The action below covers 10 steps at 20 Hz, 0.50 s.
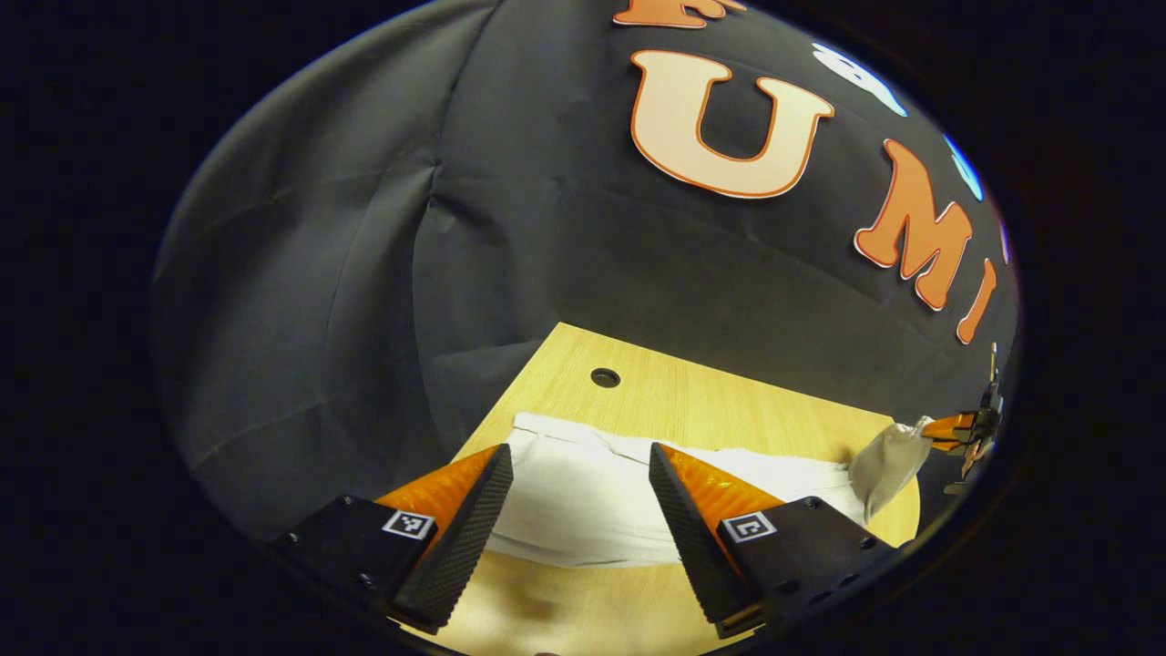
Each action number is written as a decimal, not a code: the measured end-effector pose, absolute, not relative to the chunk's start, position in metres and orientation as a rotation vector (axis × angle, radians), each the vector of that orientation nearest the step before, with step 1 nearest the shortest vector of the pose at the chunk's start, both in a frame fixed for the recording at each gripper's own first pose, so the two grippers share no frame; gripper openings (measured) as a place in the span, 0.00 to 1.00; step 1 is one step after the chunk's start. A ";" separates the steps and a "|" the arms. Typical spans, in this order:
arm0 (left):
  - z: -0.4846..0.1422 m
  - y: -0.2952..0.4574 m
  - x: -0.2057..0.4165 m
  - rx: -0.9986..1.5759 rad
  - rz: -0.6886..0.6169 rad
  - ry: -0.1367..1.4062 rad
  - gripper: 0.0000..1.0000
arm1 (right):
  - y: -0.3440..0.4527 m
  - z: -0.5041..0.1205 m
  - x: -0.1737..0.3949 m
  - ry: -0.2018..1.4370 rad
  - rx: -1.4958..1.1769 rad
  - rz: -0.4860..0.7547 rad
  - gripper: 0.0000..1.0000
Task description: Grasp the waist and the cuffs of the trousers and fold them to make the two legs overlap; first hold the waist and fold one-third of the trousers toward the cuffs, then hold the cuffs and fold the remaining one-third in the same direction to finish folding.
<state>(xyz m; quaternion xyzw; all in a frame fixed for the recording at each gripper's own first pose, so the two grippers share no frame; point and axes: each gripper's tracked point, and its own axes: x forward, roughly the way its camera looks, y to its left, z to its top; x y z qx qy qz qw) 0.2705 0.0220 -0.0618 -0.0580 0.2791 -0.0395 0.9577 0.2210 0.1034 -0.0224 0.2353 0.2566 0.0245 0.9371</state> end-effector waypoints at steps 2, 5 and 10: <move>-0.062 0.022 0.271 -0.115 -0.091 0.569 0.99 | 0.139 -0.023 0.223 0.537 0.461 0.087 0.05; -0.061 0.022 0.270 -0.125 -0.103 0.583 0.99 | 0.184 -0.041 0.218 0.575 0.415 0.115 0.05; -0.059 0.023 0.268 -0.141 -0.102 0.606 0.99 | 0.227 -0.075 0.231 0.641 0.341 0.144 0.05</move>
